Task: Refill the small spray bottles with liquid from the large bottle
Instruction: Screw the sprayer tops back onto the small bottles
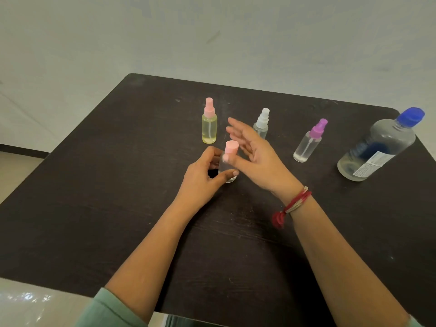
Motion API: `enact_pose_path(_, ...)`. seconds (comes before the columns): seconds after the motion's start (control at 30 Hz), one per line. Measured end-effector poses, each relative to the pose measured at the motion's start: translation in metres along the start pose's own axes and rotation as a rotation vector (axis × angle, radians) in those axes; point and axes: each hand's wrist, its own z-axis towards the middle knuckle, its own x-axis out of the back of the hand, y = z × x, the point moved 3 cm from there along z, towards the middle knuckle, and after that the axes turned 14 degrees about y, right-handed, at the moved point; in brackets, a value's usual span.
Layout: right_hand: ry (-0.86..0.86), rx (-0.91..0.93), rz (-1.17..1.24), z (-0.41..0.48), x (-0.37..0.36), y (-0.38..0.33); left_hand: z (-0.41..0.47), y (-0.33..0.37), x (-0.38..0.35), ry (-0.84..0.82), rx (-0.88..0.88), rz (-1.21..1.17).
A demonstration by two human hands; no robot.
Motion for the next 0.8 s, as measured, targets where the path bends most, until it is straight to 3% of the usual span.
enact_pose_path(0.07,-0.025,0.007,0.037,-0.001,-0.001,0.003,0.0,0.0,0.0,0.0,0.004,-0.014)
enact_pose_path(0.23,0.182,0.023,-0.029,0.002,0.003,0.004,0.0,0.0,-0.001,0.004,0.001,0.003)
enact_pose_path(0.4,-0.031,0.036,0.024,-0.001,0.003,0.0,0.0,-0.002,-0.001,0.008,0.009,-0.003)
enact_pose_path(0.6,0.134,0.029,-0.06,0.003,0.008,0.003,0.0,-0.002,-0.002,-0.008,0.006,-0.004)
enact_pose_path(0.73,-0.059,0.058,-0.003,0.002,0.0,0.007,0.001,-0.005,-0.001,-0.006,-0.011,-0.001)
enact_pose_path(0.8,-0.069,0.078,-0.048,0.005,0.002,0.01,0.002,-0.006,-0.001,-0.03,-0.007,-0.006)
